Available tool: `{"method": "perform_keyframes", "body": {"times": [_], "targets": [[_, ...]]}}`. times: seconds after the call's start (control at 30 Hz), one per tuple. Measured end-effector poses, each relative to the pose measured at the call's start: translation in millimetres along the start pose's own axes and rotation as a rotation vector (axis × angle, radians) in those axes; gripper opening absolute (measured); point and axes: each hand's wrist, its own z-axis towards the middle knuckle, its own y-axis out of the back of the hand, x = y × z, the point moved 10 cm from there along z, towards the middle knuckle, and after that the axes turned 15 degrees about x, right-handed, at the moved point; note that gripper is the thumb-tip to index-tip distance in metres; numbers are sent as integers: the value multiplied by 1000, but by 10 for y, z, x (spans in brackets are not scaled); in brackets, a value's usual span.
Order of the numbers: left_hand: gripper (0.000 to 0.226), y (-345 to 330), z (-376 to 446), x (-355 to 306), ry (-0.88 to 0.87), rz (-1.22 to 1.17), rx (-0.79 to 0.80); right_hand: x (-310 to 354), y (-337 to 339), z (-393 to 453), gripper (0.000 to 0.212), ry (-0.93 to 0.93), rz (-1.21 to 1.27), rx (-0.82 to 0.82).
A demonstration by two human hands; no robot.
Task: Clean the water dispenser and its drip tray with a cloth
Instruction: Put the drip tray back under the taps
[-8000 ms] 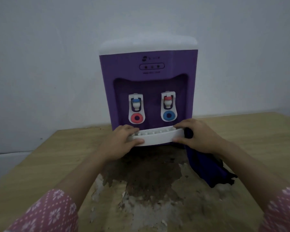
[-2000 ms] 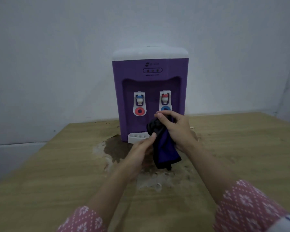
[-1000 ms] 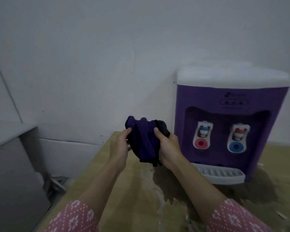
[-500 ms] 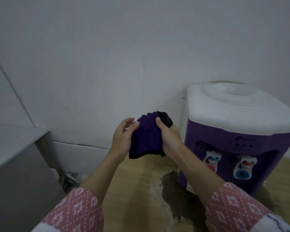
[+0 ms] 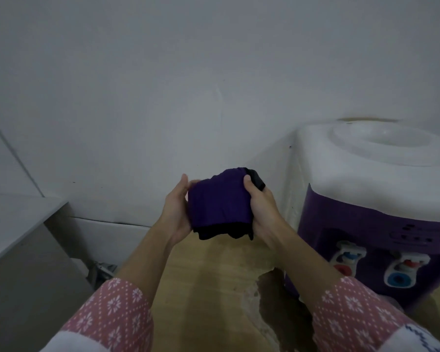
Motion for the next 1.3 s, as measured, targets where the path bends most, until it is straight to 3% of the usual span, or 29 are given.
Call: {"method": "perform_keyframes", "body": {"times": [0.13,0.23,0.33,0.47,0.6,0.73,0.8,0.87,0.97,1.03,1.1,1.2,1.3], "targets": [[72,266,170,399,336,106,94,-382,124,224,21,-112,94,-19],[50,434,377,460,251,42,125,-695,209,400,23,-182,189,-20],[51,736,610,532,163,-29,41,-957,322,582,19,-248,209,-24],[49,1176,886,826,196,-8,-70,-1386,592,769,37,-319,149,-122],[43,1452,1098,1165,309,96,-129,-1734,999,887,52,-356,67,-308],[59,1687,1380,1299,255,423,-95,-1885,1262,1062,54,-346,-68,-316],[64,1715,1478,1381,275,532,-22,-1878,1338,1138,54,-324,-265,-286],[70,1677,1542,1419,280,673,65,-1798,1408,1173,63,-277,-643,-300],[82,1598,1546,1227,149,1260,28,-1683,1395,1129,67,-216,-1187,-373],[76,1439,1478,1084,-22,1563,-7,-1739,1264,1132,58,-223,-1434,-271],[61,1308,1427,1173,-61,1745,92,-1880,1147,1127,46,-254,-1600,-103],[58,1514,1452,1372,213,1855,127,-2070,1254,975,61,-499,-1710,-22],[76,1680,1460,1431,475,1776,181,-2096,1317,870,53,-681,-1640,-26]]}}
